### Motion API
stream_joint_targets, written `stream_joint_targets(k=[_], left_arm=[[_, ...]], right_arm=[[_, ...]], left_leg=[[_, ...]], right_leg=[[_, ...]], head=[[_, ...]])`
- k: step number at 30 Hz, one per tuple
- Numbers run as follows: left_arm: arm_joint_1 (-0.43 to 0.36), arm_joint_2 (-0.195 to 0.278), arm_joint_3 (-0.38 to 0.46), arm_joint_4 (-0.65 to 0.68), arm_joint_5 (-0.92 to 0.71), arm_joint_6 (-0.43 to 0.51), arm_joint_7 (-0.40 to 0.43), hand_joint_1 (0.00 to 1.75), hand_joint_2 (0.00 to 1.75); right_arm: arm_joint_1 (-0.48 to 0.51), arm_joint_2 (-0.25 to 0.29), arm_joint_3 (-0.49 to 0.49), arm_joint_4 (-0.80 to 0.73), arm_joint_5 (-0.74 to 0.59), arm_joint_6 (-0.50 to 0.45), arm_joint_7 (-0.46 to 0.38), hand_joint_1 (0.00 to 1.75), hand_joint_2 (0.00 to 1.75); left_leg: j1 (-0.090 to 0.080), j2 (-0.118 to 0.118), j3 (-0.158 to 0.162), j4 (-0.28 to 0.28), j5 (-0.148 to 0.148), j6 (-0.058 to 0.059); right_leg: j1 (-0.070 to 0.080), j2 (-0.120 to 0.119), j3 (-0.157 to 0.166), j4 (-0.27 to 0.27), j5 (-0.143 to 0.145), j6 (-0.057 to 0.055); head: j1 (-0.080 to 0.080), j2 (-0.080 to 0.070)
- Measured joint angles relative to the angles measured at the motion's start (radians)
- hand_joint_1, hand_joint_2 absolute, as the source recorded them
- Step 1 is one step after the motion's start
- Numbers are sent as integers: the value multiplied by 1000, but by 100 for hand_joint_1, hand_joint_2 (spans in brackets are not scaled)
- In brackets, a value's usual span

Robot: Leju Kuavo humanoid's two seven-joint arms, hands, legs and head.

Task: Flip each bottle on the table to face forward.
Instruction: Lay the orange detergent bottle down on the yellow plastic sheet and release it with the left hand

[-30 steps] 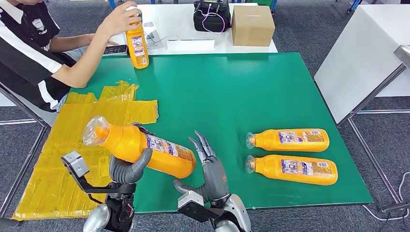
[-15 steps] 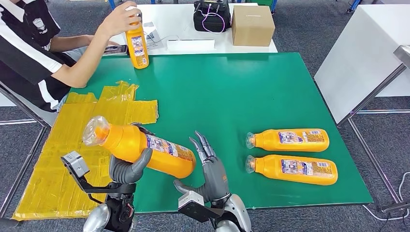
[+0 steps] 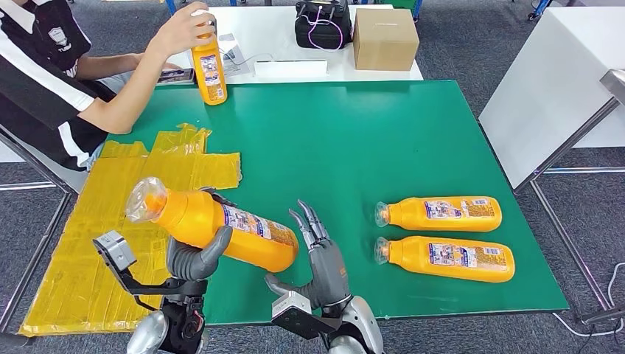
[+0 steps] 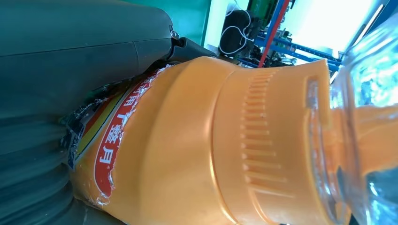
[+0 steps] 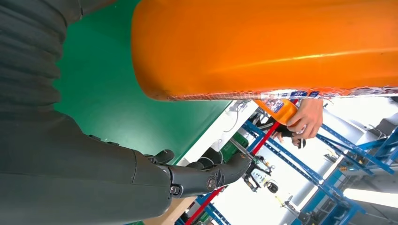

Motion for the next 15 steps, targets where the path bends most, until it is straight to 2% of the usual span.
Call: stream_joint_targets(k=[6,8,9,10,11,13,14,15], left_arm=[[0,0,0,0,-1,0,0,175,175],[-22,16,-9,10,-37,18,37,175,175],[-62,46,-31,46,-96,55,94,175,175],[-128,89,-66,114,-201,121,195,175,175],[-204,137,-104,207,-349,223,333,175,175],[-337,201,-159,400,-758,479,640,175,175],[-380,220,-172,476,-1007,586,764,175,175],[-417,236,-186,545,-1300,647,839,175,175]], right_arm=[[0,0,0,0,-1,0,-1,0,175],[7,-2,-5,-15,-40,0,-34,0,175],[17,-9,-15,-48,-100,8,-74,0,175],[28,-20,-31,-103,-181,28,-116,0,175],[38,-33,-54,-173,-262,60,-144,0,175],[52,-56,-110,-309,-355,134,-142,0,175],[60,-63,-137,-358,-364,161,-129,0,175],[71,-69,-159,-399,-363,177,-121,0,175]], left_leg=[[0,0,0,0,0,0],[0,-1,0,0,0,0],[0,-5,-1,0,1,0],[0,-9,-1,0,3,0],[0,-13,-1,0,4,-1],[0,-7,1,-1,5,-5],[0,-1,2,-1,5,-6],[0,3,3,0,5,-6]], right_leg=[[0,0,0,0,0,0],[0,-1,-7,-1,0,0],[0,-4,-10,-1,-1,0],[-1,-9,-10,0,-1,0],[0,-12,-6,1,-1,-1],[0,-6,0,3,3,-4],[0,-1,0,3,5,-5],[0,4,-1,3,5,-5]], head=[[0,0],[0,0],[0,0],[2,0],[4,0],[4,0],[3,0],[1,0]])
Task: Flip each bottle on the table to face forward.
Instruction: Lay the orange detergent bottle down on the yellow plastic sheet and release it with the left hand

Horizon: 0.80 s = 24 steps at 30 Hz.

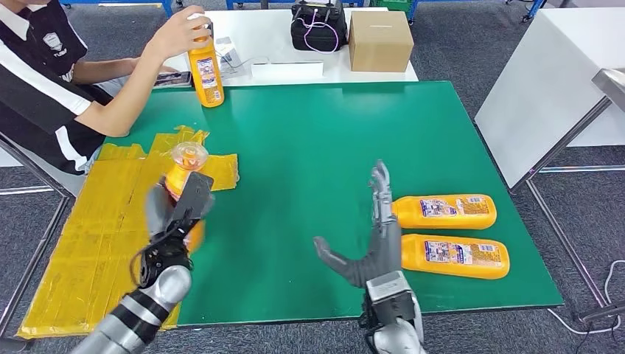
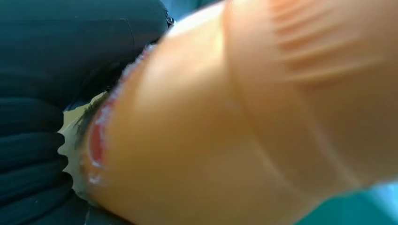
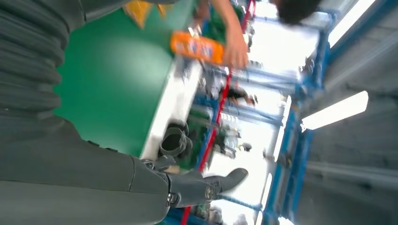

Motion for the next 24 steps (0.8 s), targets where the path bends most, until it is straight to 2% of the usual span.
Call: stream_joint_targets(k=[1,2,3,4,10,17,23,24], left_arm=[[-32,17,-17,63,-307,21,34,175,175],[-56,33,-36,114,-542,6,27,175,175],[-72,45,-56,156,-706,-18,5,175,175],[-80,53,-72,183,-772,-38,-15,175,175],[-103,80,-120,276,-711,-66,-29,175,175],[-102,101,-146,285,-688,-124,-26,175,175],[-84,98,-116,276,-687,-139,-107,175,175],[-82,94,-104,276,-687,-142,-124,148,175]], right_arm=[[10,-5,-17,-34,2,9,2,0,175],[17,-10,-28,-61,5,14,-1,0,175],[21,-12,-35,-81,8,15,-5,0,175],[24,-14,-40,-94,10,15,-11,0,175],[43,-20,-56,-138,14,14,-21,0,175],[45,-22,-60,-144,23,3,-25,0,175],[45,-22,-60,-144,24,-10,-26,0,175],[45,-22,-60,-144,24,-11,-26,0,175]], left_leg=[[0,0,0,0,0,0],[0,-1,-1,0,1,1],[0,-2,-1,0,1,1],[1,-3,-2,0,1,1],[0,1,-6,0,1,1],[1,0,-7,0,1,1],[1,0,-7,0,1,1],[1,0,-7,0,1,1]], right_leg=[[0,0,-1,0,0,0],[0,-1,-1,0,-1,0],[0,-2,0,0,-1,1],[0,-3,-1,1,-2,2],[0,1,-7,1,0,1],[0,0,-7,1,-1,2],[0,0,-7,1,-1,2],[0,0,-7,1,-1,2]], head=[[-1,0],[-1,0],[-2,0],[-1,0],[0,0],[0,0],[0,0],[0,0]])
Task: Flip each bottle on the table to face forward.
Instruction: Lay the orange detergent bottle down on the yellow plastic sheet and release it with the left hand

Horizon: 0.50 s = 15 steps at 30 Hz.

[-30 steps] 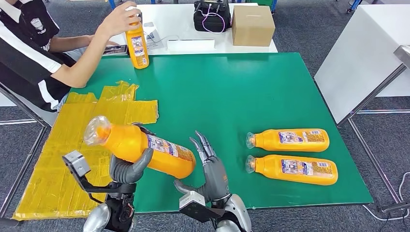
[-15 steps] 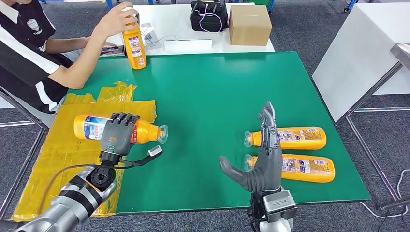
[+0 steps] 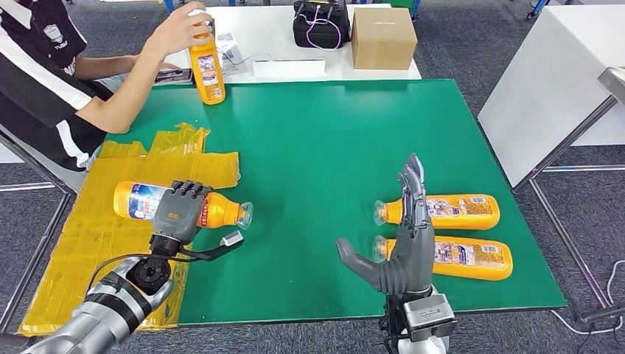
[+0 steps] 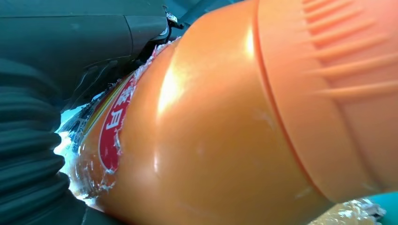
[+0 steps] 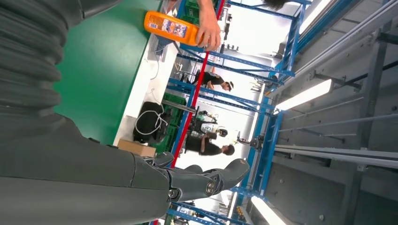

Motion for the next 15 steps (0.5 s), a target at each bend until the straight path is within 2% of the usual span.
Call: stream_joint_targets(k=[3,4,8,15], left_arm=[[6,-18,52,0,0,-15,-43,25,175],[7,-24,69,1,1,-21,-53,10,175],[9,-43,116,4,1,-39,-74,0,175],[9,-67,164,18,1,-63,-79,0,175]], right_arm=[[0,0,0,0,2,-6,0,0,175],[0,0,0,0,2,-7,0,0,175],[0,0,0,0,4,-9,2,0,175],[0,0,0,0,9,-9,6,0,175]], left_leg=[[0,0,0,0,0,0],[0,0,0,0,0,0],[0,0,0,0,0,0],[0,0,0,0,0,0]], right_leg=[[0,0,0,0,0,0],[0,0,0,0,0,0],[0,0,0,0,0,0],[0,0,0,0,0,0]], head=[[0,0],[0,0],[0,0],[0,0]])
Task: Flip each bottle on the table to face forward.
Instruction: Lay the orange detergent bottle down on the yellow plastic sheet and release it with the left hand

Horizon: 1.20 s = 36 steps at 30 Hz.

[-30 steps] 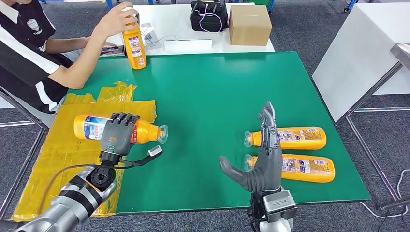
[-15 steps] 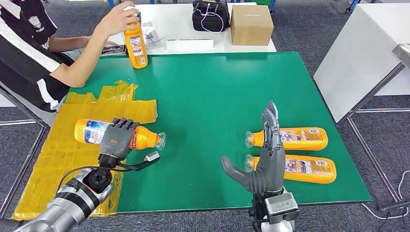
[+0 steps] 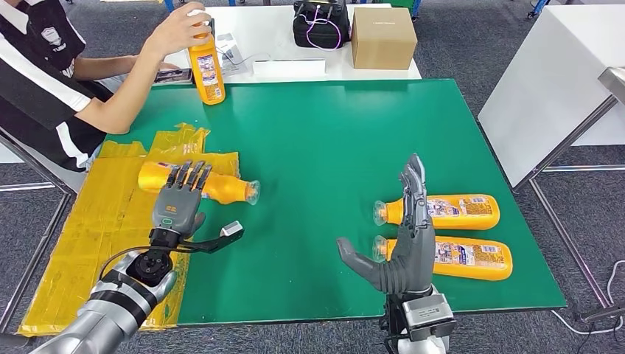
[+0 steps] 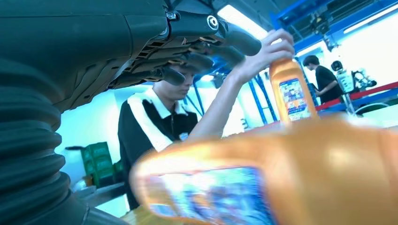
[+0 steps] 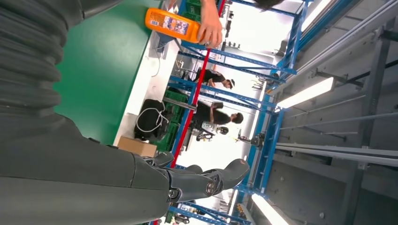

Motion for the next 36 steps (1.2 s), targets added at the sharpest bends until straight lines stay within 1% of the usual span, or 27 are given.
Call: stream_joint_targets(k=[16,19,21,26,27,29,32,34,36], left_arm=[[0,-17,26,17,0,-5,-2,0,175],[-1,-25,36,26,0,-15,-15,0,175],[-2,-34,51,35,1,-25,-40,0,175],[1,-68,107,46,25,-37,-124,0,175],[4,-76,120,43,48,-35,-150,0,175],[22,-95,146,23,136,-25,-229,0,175],[88,-127,174,-82,386,-35,-401,0,175],[157,-152,178,-204,600,-77,-508,0,175],[230,-174,176,-336,788,-122,-580,0,175]], right_arm=[[0,0,0,0,2,0,1,0,175],[-1,0,0,0,6,0,6,0,175],[-1,0,0,0,9,1,12,0,175],[-1,0,0,0,17,2,21,0,175],[0,0,0,0,19,2,21,0,175],[3,0,0,0,27,2,21,0,175],[23,-2,-2,-4,55,2,18,0,175],[45,-4,-7,-11,83,-1,13,0,175],[69,-7,-15,-20,117,-6,11,0,175]], left_leg=[[0,0,0,0,0,0],[0,0,0,0,0,0],[0,0,0,0,0,0],[0,0,0,0,0,0],[0,0,0,0,0,0],[0,0,0,0,0,0],[0,0,0,0,-1,0],[-1,0,0,0,-2,1],[-1,0,-1,0,-4,1]], right_leg=[[0,0,0,0,0,0],[0,0,0,0,0,0],[0,0,0,0,0,0],[0,0,0,0,0,0],[0,0,0,0,0,0],[0,0,0,0,0,0],[0,0,0,0,0,0],[-1,0,0,0,-1,1],[-1,0,-1,-1,-1,1]], head=[[0,0],[0,0],[0,0],[0,0],[0,0],[0,0],[0,0],[0,0],[0,0]])
